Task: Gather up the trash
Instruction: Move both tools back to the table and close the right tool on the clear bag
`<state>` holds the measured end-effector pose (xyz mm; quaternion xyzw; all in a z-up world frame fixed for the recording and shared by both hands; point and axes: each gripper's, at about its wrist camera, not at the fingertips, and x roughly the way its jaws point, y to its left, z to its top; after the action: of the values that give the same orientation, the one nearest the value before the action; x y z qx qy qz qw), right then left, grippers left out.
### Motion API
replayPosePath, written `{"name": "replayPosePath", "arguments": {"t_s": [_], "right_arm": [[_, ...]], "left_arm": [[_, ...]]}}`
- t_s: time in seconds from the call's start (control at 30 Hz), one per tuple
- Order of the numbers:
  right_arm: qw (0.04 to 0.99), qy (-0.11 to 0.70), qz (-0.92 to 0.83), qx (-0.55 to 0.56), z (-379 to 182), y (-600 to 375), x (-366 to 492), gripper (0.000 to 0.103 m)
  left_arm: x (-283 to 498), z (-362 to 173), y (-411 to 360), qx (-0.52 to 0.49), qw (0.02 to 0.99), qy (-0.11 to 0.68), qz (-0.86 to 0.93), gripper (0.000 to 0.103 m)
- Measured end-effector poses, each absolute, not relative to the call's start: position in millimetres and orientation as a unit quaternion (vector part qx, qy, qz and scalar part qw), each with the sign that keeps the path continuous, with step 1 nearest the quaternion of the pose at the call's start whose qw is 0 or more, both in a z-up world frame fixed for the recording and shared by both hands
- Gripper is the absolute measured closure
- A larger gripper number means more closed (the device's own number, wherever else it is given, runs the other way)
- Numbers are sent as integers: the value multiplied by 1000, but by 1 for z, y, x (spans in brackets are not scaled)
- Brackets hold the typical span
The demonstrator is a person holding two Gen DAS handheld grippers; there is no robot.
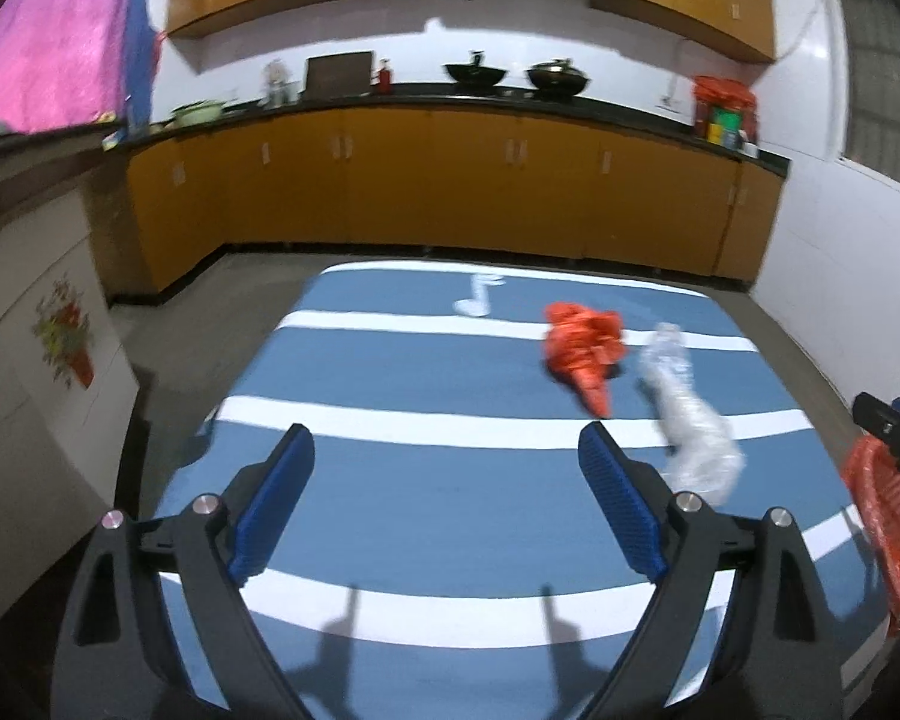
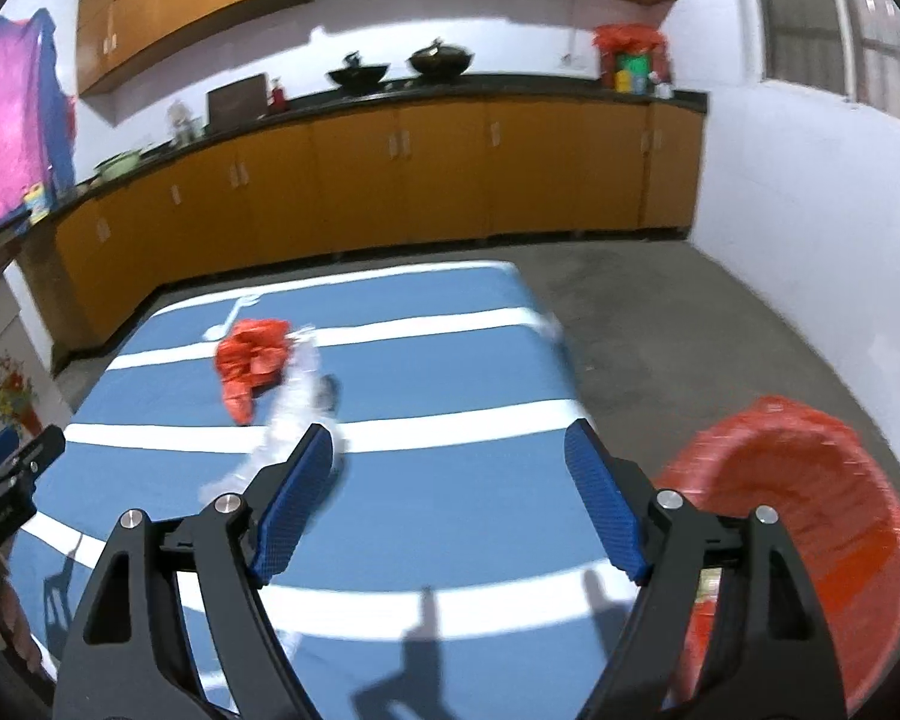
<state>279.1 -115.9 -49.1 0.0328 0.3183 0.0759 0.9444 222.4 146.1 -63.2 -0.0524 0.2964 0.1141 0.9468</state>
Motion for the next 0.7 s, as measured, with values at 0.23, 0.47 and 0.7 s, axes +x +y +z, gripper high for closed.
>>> {"name": "replayPosePath", "arguments": {"t_s": [0.23, 0.47, 0.7], "right_arm": [[925, 366, 103, 17, -73, -66, 312, 33], [911, 399, 100, 12, -91, -48, 333, 36], [899, 427, 97, -6, -106, -42, 339, 45]], "left_arm": [[218, -71, 184, -84, 939, 304, 138, 15], [224, -83, 202, -101, 932, 315, 147, 15], [232, -86, 201, -100, 932, 319, 143, 15]]}}
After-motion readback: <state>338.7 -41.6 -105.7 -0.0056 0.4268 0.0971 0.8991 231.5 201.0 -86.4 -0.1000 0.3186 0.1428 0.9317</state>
